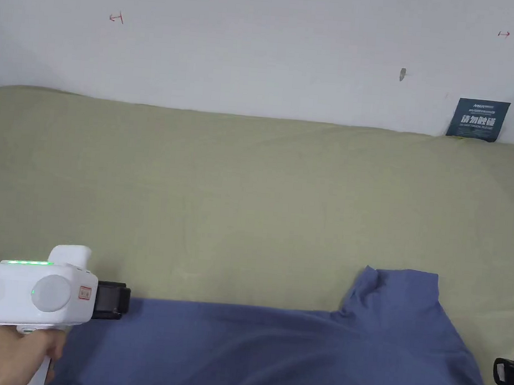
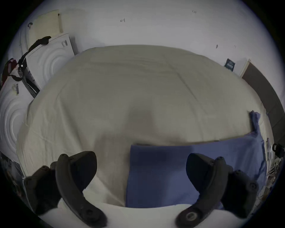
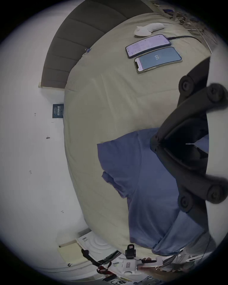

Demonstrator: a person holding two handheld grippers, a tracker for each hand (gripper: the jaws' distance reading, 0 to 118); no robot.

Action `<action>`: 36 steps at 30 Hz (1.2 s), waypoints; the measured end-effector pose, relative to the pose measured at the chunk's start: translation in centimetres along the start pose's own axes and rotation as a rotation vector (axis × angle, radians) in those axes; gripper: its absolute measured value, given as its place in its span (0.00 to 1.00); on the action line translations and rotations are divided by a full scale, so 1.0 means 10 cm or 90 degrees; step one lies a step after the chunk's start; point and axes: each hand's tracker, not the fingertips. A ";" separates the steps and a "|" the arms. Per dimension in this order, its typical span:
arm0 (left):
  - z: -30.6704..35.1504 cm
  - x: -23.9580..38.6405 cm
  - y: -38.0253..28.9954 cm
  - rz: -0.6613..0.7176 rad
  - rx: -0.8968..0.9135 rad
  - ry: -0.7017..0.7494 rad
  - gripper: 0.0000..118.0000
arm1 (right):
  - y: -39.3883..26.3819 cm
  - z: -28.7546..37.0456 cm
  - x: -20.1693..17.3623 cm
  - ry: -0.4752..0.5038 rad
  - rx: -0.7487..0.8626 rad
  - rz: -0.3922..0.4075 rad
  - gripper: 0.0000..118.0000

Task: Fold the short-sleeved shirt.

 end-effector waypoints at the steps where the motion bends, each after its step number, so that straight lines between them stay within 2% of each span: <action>1: -0.07 0.00 0.02 -0.006 -0.017 0.005 0.99 | 0.01 -0.08 0.01 0.001 -0.008 0.004 0.01; 2: -0.11 -0.01 0.01 -0.004 -0.022 0.000 0.96 | 0.03 -0.13 0.02 0.000 -0.013 0.005 0.01; 4: -0.21 0.02 0.00 -0.019 -0.054 0.018 0.83 | 0.07 -0.23 0.05 -0.002 -0.023 0.008 0.01; 5: -0.21 0.02 -0.01 -0.024 -0.053 0.003 0.81 | 0.09 -0.32 0.09 -0.003 -0.029 0.008 0.01; 6: -0.17 0.04 -0.02 -0.019 -0.045 -0.023 0.75 | 0.12 -0.37 0.10 -0.003 -0.032 0.012 0.01; 8: -0.06 0.09 -0.02 -0.028 -0.030 -0.015 0.36 | 0.19 -0.47 0.12 -0.008 -0.041 0.023 0.01; 9: -0.01 0.11 -0.01 -0.025 -0.024 -0.023 0.11 | 0.21 -0.55 0.12 -0.008 -0.046 0.029 0.01; 10: 0.04 0.14 0.00 -0.026 -0.017 -0.024 0.02 | 0.26 -0.62 0.12 -0.010 -0.050 0.031 0.01; 12: 0.08 0.18 0.01 -0.036 -0.006 -0.059 0.02 | 0.35 -0.73 0.14 -0.004 -0.057 0.035 0.06; 13: 0.08 0.24 0.01 -0.044 -0.015 -0.038 0.02 | 0.39 -0.78 0.08 0.005 -0.070 0.034 0.29; 14: 0.08 0.26 0.01 -0.056 -0.013 -0.032 0.02 | 0.42 -0.84 0.08 0.006 -0.077 0.032 0.61; 15: 0.08 0.28 0.01 -0.052 -0.012 -0.033 0.02 | 0.45 -0.91 0.09 0.013 -0.093 0.032 0.75; 16: 0.04 0.23 0.02 -0.047 -0.015 -0.033 0.02 | 0.48 -1.02 0.10 0.035 -0.135 0.031 0.85; 18: 0.03 0.23 0.01 -0.040 -0.018 -0.035 0.02 | 0.48 -1.20 0.10 0.029 -0.170 0.039 1.00; 19: 0.03 0.23 0.01 -0.038 -0.018 -0.036 0.02 | 0.48 -1.24 0.10 0.024 -0.153 0.040 1.00; 21: 0.00 0.19 0.02 -0.034 -0.021 -0.038 0.02 | 0.50 -1.39 0.09 0.006 -0.183 0.050 1.00; 22: -0.01 0.19 0.02 -0.035 -0.023 -0.039 0.02 | 0.49 -1.43 0.11 0.005 -0.190 0.044 0.95; 23: -0.01 0.20 0.02 -0.034 -0.023 -0.039 0.02 | 0.47 -1.45 0.14 0.008 -0.195 0.037 0.79; 24: -0.03 0.18 0.03 -0.034 -0.025 -0.039 0.02 | 0.46 -1.44 0.15 0.004 -0.192 0.038 0.68; 25: -0.03 0.17 0.04 -0.038 -0.026 -0.040 0.02 | 0.46 -1.41 0.14 -0.049 -0.179 0.063 0.64; 26: -0.01 0.17 0.04 -0.037 -0.025 -0.040 0.02 | 0.46 -1.34 0.17 0.013 -0.169 0.049 0.52; 27: 0.01 0.15 0.04 -0.035 -0.025 -0.042 0.02 | 0.46 -1.27 0.20 0.006 -0.166 0.045 0.28; 28: 0.02 0.13 0.03 -0.030 -0.025 -0.044 0.02 | 0.47 -1.20 0.20 0.033 -0.155 0.041 0.03; 36: 0.32 0.01 -0.01 -0.008 -0.006 -0.070 0.02 | 0.41 -0.66 0.12 0.055 -0.103 0.030 0.03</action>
